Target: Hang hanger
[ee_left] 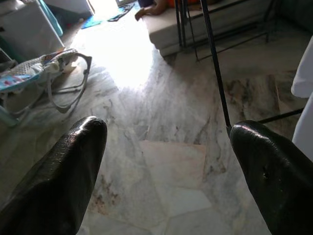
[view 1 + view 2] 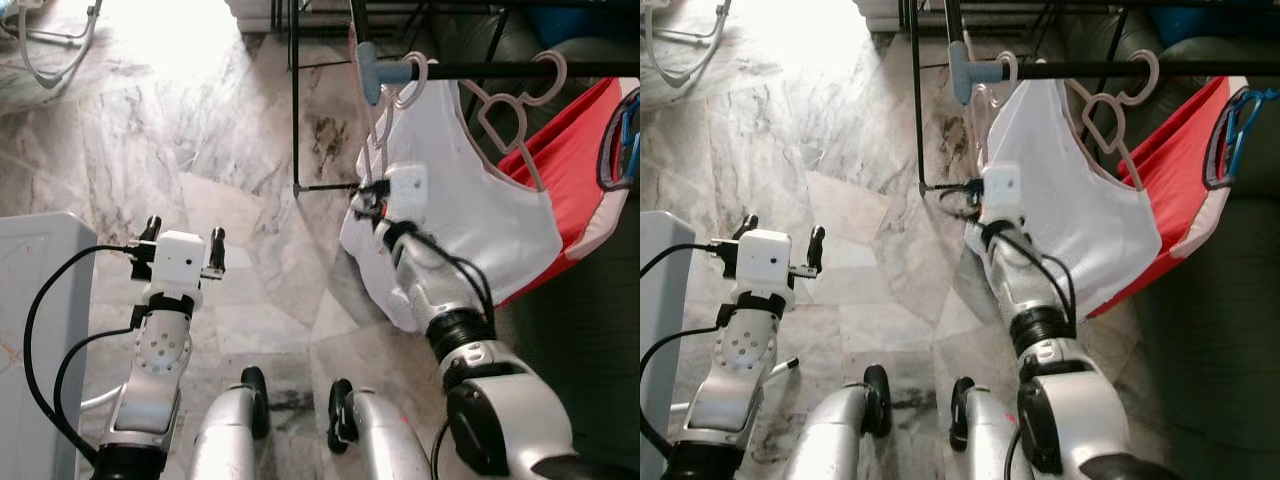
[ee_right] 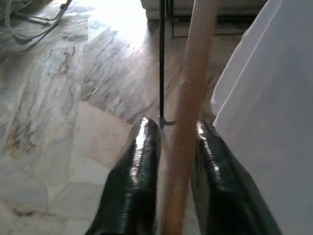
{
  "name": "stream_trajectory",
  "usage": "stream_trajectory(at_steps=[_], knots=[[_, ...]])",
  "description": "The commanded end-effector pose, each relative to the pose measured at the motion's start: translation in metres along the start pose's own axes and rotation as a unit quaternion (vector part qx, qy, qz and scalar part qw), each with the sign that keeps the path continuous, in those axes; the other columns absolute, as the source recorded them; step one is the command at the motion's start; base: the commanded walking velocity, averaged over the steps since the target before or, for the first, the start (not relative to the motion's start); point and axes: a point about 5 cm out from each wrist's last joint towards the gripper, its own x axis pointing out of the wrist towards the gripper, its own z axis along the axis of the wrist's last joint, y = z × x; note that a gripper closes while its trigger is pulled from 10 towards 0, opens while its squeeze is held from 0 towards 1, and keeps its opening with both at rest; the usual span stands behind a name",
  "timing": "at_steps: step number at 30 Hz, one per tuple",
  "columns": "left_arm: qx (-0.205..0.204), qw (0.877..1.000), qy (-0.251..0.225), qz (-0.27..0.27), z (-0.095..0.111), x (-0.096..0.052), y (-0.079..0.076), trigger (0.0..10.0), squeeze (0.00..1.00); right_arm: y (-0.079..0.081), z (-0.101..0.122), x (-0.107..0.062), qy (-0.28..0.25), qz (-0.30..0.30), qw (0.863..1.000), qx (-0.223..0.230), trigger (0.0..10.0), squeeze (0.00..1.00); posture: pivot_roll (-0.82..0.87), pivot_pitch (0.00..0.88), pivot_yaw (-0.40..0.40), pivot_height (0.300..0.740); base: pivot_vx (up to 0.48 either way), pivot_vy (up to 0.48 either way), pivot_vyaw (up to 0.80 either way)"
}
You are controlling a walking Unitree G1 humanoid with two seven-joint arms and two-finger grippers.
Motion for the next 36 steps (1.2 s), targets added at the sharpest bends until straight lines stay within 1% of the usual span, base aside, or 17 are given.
stream_trajectory(at_steps=[1, 5, 6, 10, 12, 15, 18, 20, 21, 22, 25, 27, 29, 31, 32, 34, 36], knots=[[0.003, 1.0, 0.013, -0.004, -0.005, -0.003, -0.002, 10.0, 0.0, -0.005, -0.001, -0.002, -0.003, -0.005, 1.0, -0.014, 10.0, 1.0, 0.04, 0.321, -0.075, 0.74, 0.0, 0.0, 0.0], [0.006, 1.0, 0.017, -0.004, -0.006, -0.002, -0.002, 10.0, 0.0, -0.015, 0.004, -0.004, -0.02, -0.014, 0.999, -0.034, 10.0, 1.0, 0.04, 0.32, -0.076, 0.74, 0.0, 0.0, 0.0], [0.006, 1.0, 0.017, -0.004, -0.006, -0.002, -0.002, 10.0, 0.0, -0.02, 0.005, -0.006, -0.021, -0.019, 0.999, -0.035, 10.0, 1.0, 0.03, 0.318, -0.078, 0.74, 0.0, 0.0, 0.0], [0.005, 1.0, 0.017, -0.004, -0.006, -0.001, -0.002, 10.0, 0.0, -0.026, 0.006, -0.008, -0.027, -0.027, 0.999, -0.037, 10.0, 1.0, 0.03, 0.316, -0.079, 0.74, 0.0, 0.0, 0.0], [0.004, 1.0, 0.016, -0.005, -0.006, -0.002, -0.003, 10.0, 0.0, -0.03, 0.012, -0.012, -0.048, -0.027, 0.998, -0.035, 10.0, 1.0, 0.03, 0.316, -0.079, 0.74, 0.0, 0.0, 0.0], [0.004, 1.0, 0.018, -0.006, -0.007, -0.002, -0.003, 10.0, 0.0, -0.029, 0.016, -0.015, -0.071, -0.017, 0.996, -0.041, 10.0, 1.0, 0.03, 0.317, -0.076, 0.74, 0.0, 0.0, 0.0], [0.005, 1.0, 0.02, -0.01, -0.008, -0.003, -0.004, 10.0, 0.0, -0.032, 0.014, -0.02, -0.066, -0.019, 0.997, -0.042, 10.0, 1.0, 0.02, 0.318, -0.073, 0.74, 0.0, 0.0, 0.0], [0.006, 1.0, 0.02, -0.014, -0.008, -0.002, -0.005, 10.0, 0.0, -0.031, 0.009, -0.026, -0.061, -0.012, 0.997, -0.042, 10.0, 1.0, 0.02, 0.319, -0.068, 0.74, 0.0, 0.0, 0.0], [0.006, 1.0, 0.02, -0.014, -0.008, -0.002, -0.005, 10.0, 0.0, -0.031, 0.009, -0.028, -0.064, -0.009, 0.997, -0.044, 10.0, 1.0, 0.01, 0.319, -0.07, 0.74, 0.0, 0.0, 0.0], [0.007, 1.0, 0.019, -0.014, -0.008, -0.001, -0.005, 10.0, 0.0, -0.028, 0.009, -0.034, -0.074, 0.003, 0.995, -0.059, 10.0, 1.0, 0.01, 0.318, -0.072, 0.74, 0.0, 0.0, 0.0], [0.009, 1.0, 0.014, -0.012, -0.006, -0.001, -0.004, 10.0, 0.0, -0.022, 0.007, -0.045, -0.087, 0.026, 0.994, -0.068, 10.0, 1.0, 0.01, 0.318, -0.074, 0.74, 0.0, 0.0, 0.0], [0.006, 1.0, 0.013, -0.008, -0.006, -0.002, -0.004, 10.0, 0.0, -0.023, 0.005, -0.049, -0.09, 0.024, 0.993, -0.073, 10.0, 1.0, 0.02, 0.316, -0.079, 0.74, 0.0, 0.0, 0.0], [0.001, 1.0, 0.018, -0.002, -0.007, -0.005, -0.004, 10.0, 0.0, -0.026, 0.003, -0.055, -0.093, 0.002, 0.993, -0.066, 10.0, 1.0, 0.02, 0.311, -0.08, 0.74, 0.0, 0.0, 0.0], [-0.012, 1.0, 0.028, 0.002, -0.01, -0.009, -0.004, 10.0, 0.0, -0.03, 0.005, -0.061, -0.115, -0.019, 0.992, -0.056, 10.0, 1.0, 0.03, 0.305, -0.077, 0.74, 0.0, 0.0, 0.0], [-0.013, 1.0, 0.025, 0.0, -0.009, -0.013, -0.004, 10.0, 0.0, -0.034, 0.01, -0.065, -0.138, -0.044, 0.989, -0.042, 10.0, 1.0, 0.03, 0.303, -0.071, 0.74, 0.0, 0.0, 0.0], [-0.009, 1.0, 0.02, -0.003, -0.008, -0.015, -0.003, 10.0, 0.0, -0.039, 0.014, -0.068, -0.15, -0.064, 0.986, -0.03, 10.0, 1.0, 0.03, 0.301, -0.069, 0.74, 0.0, 0.0, 0.0], [-0.009, 1.0, 0.021, 0.0, -0.009, -0.018, -0.001, 10.0, 0.0, -0.051, 0.017, -0.074, -0.157, -0.109, 0.981, -0.029, 10.0, 1.0, 0.03, 0.295, -0.072, 0.74, 0.0, 0.0, 0.0]])
